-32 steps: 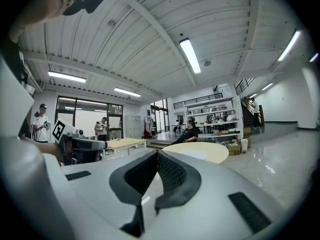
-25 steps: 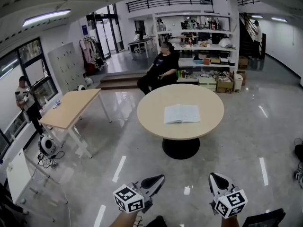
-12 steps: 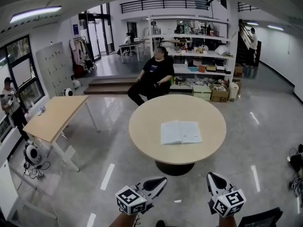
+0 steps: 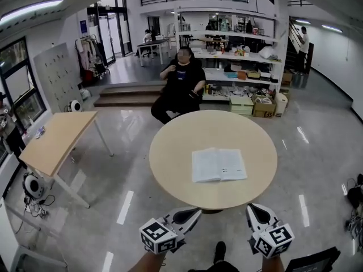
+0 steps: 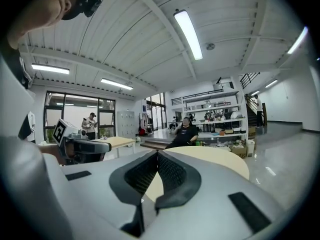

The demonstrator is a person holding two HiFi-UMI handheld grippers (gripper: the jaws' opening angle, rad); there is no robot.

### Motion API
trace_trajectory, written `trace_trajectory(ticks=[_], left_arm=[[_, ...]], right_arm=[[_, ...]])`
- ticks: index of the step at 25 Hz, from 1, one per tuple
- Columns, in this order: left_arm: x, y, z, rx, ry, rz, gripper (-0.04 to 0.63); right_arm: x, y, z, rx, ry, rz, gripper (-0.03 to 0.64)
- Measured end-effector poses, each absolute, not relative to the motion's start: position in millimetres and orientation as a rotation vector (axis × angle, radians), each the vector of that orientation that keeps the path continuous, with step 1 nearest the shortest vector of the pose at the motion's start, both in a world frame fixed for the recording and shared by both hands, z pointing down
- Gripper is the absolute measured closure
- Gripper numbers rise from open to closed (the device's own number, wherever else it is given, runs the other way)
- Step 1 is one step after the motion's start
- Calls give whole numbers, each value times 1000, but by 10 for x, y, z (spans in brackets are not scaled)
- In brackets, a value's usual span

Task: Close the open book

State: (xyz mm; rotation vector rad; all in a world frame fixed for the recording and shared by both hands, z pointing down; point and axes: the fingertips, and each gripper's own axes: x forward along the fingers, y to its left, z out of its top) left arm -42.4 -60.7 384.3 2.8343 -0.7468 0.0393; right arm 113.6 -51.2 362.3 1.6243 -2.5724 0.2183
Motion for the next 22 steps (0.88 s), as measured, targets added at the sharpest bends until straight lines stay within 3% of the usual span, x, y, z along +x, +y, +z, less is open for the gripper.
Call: trace_trajectory(ticks=[22], left_arm=[[91, -3225, 3900, 2695, -996, 61, 606]], right_arm=[[1686, -3418, 3684, 1417, -2708, 260, 618]])
